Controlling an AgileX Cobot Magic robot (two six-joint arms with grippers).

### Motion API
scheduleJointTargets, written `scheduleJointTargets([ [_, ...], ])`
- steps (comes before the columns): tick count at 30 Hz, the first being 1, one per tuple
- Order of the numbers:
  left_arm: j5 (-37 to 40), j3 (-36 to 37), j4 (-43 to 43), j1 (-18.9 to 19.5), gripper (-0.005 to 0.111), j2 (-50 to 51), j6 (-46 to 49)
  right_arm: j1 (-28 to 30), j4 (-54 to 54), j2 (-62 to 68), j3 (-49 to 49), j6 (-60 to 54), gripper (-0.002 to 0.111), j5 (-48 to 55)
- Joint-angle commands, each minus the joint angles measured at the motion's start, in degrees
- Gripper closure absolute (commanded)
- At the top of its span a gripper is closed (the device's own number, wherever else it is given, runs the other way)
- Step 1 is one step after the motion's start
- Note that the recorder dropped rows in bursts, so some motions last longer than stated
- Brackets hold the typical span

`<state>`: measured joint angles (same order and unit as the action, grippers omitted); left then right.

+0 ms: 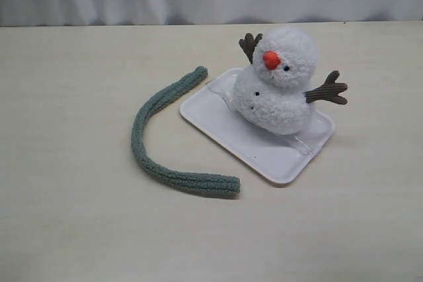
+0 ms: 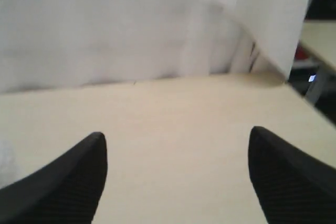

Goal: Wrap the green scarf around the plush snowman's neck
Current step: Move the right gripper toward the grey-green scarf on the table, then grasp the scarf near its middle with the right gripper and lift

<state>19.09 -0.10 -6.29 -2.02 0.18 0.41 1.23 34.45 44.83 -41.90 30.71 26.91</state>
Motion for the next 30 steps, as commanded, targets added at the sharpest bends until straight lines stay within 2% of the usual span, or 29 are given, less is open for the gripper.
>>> scheduleJointTargets([
  [1, -0.69, 0.1, 0.34, 0.01, 0.107, -0.18, 0.04, -0.09, -33.5, 8.09, -7.81, -30.71, 0.038, 11.13],
  [5, -0.56, 0.1, 0.34, 0.01, 0.107, -0.18, 0.04, -0.42, -62.56, 12.3, -11.57, -56.33, 0.038, 18.77],
  [6, -0.56, 0.1, 0.34, 0.01, 0.107, -0.18, 0.04, -1.52, -67.76, 13.16, -11.57, -61.23, 0.038, 19.9],
  [8, -0.56, 0.1, 0.34, 0.01, 0.107, -0.18, 0.04, -5.74, -70.3, 14.63, -11.57, -64.23, 0.038, 20.82],
  [11, -0.56, 0.1, 0.34, 0.01, 0.107, -0.18, 0.04, -14.29, -64.29, 17.5, -11.57, -58.59, 0.04, 19.76],
  [17, -0.56, 0.1, 0.34, 0.01, 0.107, -0.18, 0.04, -34.17, -39.95, 25.6, -11.79, -31.79, 0.041, 12.27],
  [20, -0.56, 0.1, 0.34, 0.01, 0.107, -0.18, 0.04, -41.49, -35.53, 31.46, -13.63, -26.38, 0.041, 11.74],
  [25, -0.56, 0.1, 0.34, 0.01, 0.107, -0.18, 0.04, -48.22, -35.41, 41.72, -19.35, -26.38, 0.041, 9.78],
  [30, -0.56, 0.1, 0.34, 0.01, 0.107, -0.18, 0.04, -50.03, -35.36, 52.19, -26.79, -26.38, 0.04, 8.47],
])
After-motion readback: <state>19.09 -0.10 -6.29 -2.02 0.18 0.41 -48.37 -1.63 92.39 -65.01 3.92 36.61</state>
